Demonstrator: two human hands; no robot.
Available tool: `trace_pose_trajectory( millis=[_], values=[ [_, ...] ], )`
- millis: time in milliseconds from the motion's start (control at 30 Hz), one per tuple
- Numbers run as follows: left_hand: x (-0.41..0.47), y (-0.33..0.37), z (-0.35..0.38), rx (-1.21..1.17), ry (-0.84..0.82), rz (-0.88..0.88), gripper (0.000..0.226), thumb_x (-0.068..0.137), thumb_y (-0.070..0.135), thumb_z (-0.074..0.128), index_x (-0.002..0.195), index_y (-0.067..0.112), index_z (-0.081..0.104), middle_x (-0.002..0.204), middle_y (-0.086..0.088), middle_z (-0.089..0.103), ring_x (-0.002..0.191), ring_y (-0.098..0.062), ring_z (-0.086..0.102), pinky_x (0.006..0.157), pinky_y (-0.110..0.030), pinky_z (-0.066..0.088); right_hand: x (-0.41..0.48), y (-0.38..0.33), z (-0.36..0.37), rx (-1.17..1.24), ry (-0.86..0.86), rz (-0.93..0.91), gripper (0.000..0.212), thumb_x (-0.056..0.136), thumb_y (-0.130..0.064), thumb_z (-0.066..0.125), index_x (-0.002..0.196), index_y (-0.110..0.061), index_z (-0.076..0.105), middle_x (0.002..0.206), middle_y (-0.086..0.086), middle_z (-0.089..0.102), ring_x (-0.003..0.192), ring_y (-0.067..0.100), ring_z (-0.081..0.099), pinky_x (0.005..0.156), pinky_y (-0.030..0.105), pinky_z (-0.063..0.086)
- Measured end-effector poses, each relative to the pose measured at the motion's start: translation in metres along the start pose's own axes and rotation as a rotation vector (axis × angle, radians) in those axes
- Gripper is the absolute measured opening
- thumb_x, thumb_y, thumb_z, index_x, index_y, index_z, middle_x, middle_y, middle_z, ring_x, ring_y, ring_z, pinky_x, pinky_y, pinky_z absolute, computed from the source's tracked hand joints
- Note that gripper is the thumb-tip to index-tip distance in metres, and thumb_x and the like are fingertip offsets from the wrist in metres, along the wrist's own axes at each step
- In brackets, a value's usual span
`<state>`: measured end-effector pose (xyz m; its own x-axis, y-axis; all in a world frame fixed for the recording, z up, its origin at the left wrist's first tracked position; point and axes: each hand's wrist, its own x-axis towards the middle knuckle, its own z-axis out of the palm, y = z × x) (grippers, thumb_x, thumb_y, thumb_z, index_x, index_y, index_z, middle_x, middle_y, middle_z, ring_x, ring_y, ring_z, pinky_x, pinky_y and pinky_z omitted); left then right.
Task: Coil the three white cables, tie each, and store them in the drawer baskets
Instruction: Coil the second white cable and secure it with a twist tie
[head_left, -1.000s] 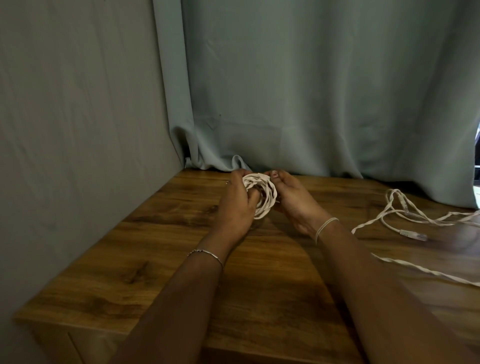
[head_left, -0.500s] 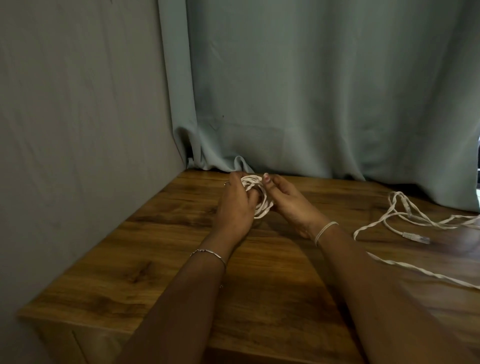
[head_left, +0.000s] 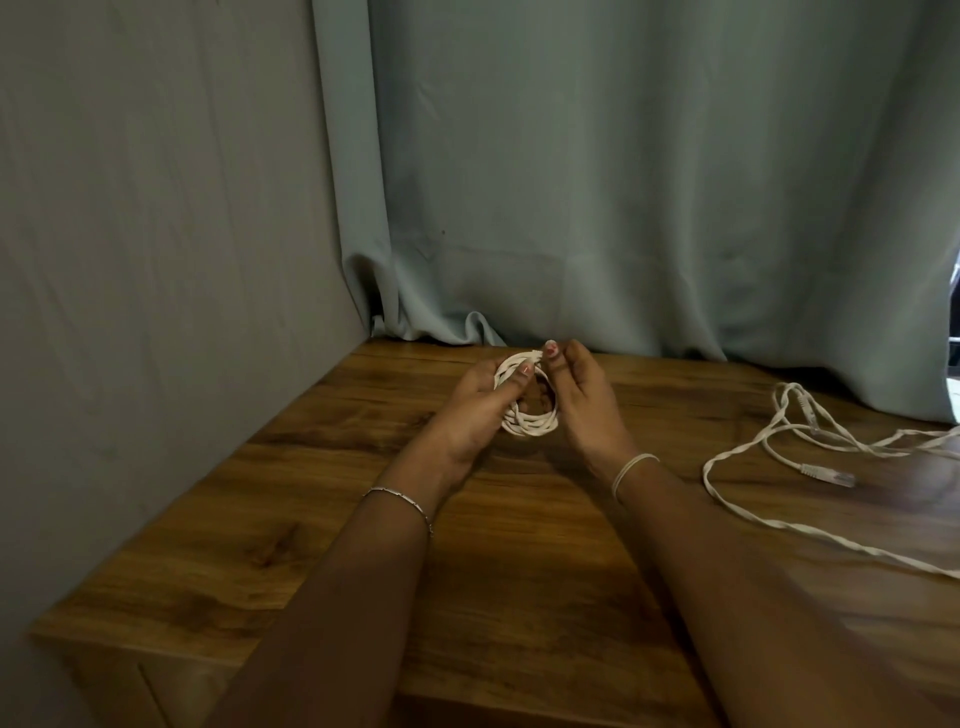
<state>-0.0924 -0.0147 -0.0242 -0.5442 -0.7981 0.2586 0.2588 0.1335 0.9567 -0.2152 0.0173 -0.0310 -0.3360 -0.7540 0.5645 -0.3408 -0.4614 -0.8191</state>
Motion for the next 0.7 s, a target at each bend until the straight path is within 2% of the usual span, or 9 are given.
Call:
trace_pose_trajectory(
  millis=[100,167,233,367,533,600,700],
  values=[
    [-0.001,0.002,-0.003,-0.066,-0.03,-0.034,0.021,0.097,0.013,0.053,0.114,0.002,0.061,0.07,0.007,0.07,0.058,0.0,0.064,0.056,-0.016,0.05,-0.001,0.001,0.001,-0.078,-0.001,-0.045,0.018,0.102,-0.027,0.045,0.087,-0.022,0.053,0.082,-0.003,0.063,0.074,0.007,0.061,0.066,0.022,0.05],
    [-0.002,0.004,-0.005,-0.084,-0.052,-0.061,0.013,0.096,0.012,0.053,0.098,0.006,0.065,0.067,0.006,0.069,0.056,-0.002,0.063,0.054,-0.018,0.051,-0.001,0.002,0.001,-0.117,-0.007,-0.07,0.016,0.101,-0.028,0.045,0.09,-0.021,0.054,0.084,-0.001,0.063,0.077,0.009,0.061,0.068,0.025,0.049],
    [-0.002,0.005,-0.009,-0.12,-0.061,-0.099,0.013,0.095,0.013,0.055,0.092,0.007,0.066,0.072,0.002,0.07,0.059,-0.006,0.064,0.058,-0.022,0.054,-0.002,0.004,0.002,-0.143,-0.028,-0.071,0.017,0.101,-0.029,0.045,0.098,-0.016,0.054,0.089,0.002,0.064,0.081,0.013,0.062,0.07,0.029,0.05],
    [-0.001,0.006,-0.013,-0.166,-0.061,-0.175,0.011,0.094,0.012,0.056,0.096,0.01,0.066,0.082,-0.002,0.069,0.066,-0.011,0.063,0.069,-0.03,0.053,-0.002,0.005,0.002,-0.187,-0.023,-0.06,0.023,0.099,-0.031,0.047,0.116,-0.016,0.049,0.106,0.004,0.065,0.097,0.017,0.065,0.083,0.037,0.056],
    [0.002,0.001,-0.01,-0.129,-0.02,-0.143,0.017,0.095,0.013,0.056,0.111,0.009,0.062,0.087,-0.003,0.067,0.065,-0.009,0.055,0.071,-0.031,0.048,0.002,0.007,0.001,-0.141,0.015,-0.024,0.015,0.095,-0.032,0.057,0.105,-0.021,0.052,0.104,0.006,0.066,0.098,0.022,0.066,0.087,0.049,0.054],
    [0.003,-0.001,-0.008,-0.084,0.003,-0.108,0.026,0.095,0.013,0.056,0.121,0.01,0.058,0.097,-0.006,0.068,0.073,-0.013,0.059,0.075,-0.034,0.049,0.002,0.006,0.0,-0.084,0.013,0.017,0.016,0.094,-0.032,0.059,0.104,-0.021,0.055,0.103,0.007,0.067,0.096,0.022,0.067,0.086,0.044,0.056],
    [0.004,-0.003,-0.007,-0.022,0.048,-0.018,0.032,0.095,0.01,0.056,0.127,0.018,0.054,0.117,-0.01,0.066,0.097,-0.022,0.065,0.086,-0.038,0.053,0.002,0.003,-0.001,0.031,-0.012,0.072,0.015,0.096,-0.023,0.056,0.108,-0.014,0.056,0.101,0.006,0.068,0.091,0.015,0.069,0.075,0.026,0.057]
  ],
)
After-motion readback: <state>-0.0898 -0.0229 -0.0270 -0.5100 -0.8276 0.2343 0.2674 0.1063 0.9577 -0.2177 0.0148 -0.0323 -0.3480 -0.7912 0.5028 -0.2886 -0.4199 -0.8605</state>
